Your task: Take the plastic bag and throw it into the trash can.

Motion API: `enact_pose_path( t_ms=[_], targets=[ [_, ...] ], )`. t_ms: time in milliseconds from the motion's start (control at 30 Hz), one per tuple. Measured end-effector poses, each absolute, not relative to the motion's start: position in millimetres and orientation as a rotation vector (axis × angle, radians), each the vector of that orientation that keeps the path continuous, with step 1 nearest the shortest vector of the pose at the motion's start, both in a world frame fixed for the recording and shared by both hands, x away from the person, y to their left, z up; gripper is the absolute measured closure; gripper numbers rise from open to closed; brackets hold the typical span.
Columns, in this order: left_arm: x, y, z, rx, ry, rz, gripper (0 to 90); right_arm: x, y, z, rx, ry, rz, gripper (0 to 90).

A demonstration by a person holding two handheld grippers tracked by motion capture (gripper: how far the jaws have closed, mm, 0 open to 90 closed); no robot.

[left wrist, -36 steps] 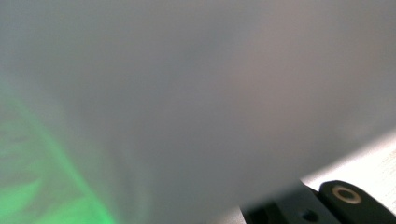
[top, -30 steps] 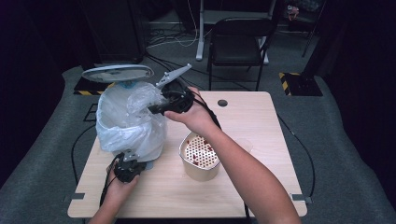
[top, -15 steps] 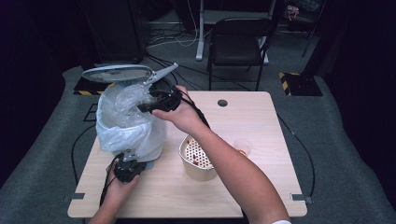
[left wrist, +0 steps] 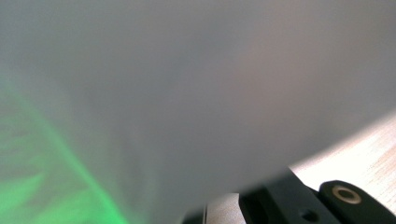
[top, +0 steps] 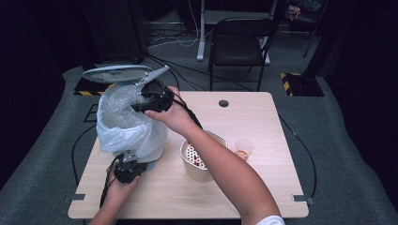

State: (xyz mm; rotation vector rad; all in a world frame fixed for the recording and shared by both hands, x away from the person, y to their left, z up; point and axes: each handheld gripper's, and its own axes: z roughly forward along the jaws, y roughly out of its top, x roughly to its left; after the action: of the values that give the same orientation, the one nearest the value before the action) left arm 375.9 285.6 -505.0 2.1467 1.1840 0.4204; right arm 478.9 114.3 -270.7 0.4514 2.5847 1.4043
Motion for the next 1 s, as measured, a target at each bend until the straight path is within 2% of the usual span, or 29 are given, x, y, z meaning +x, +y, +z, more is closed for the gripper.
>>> enact_pose_path(
  t_ms=[133,300,433,667,1000],
  targets=[
    [376.0,285.7,-504.9,2.148,1.183,0.421,90.0,480.9,116.8,-277.2,0.467,2.589,1.387,71.0],
    [374.8,284.0,-505.4,2.124,1.212,0.415,90.0,483.4,116.9,-283.4,0.531,2.594,1.358,45.6],
    [374.7,284.0,-505.4,2.123,1.213,0.414,90.0,482.0,112.5,-283.0,0.56,2.565,1.376,35.0],
    [375.9,285.4,-504.5,2.15,1.187,0.415,90.0,480.8,97.6,-273.6,0.587,2.509,1.425,31.5],
    [375.9,285.3,-504.9,2.145,1.188,0.419,90.0,475.4,79.2,-270.1,0.576,2.513,1.395,36.5]
  ],
)
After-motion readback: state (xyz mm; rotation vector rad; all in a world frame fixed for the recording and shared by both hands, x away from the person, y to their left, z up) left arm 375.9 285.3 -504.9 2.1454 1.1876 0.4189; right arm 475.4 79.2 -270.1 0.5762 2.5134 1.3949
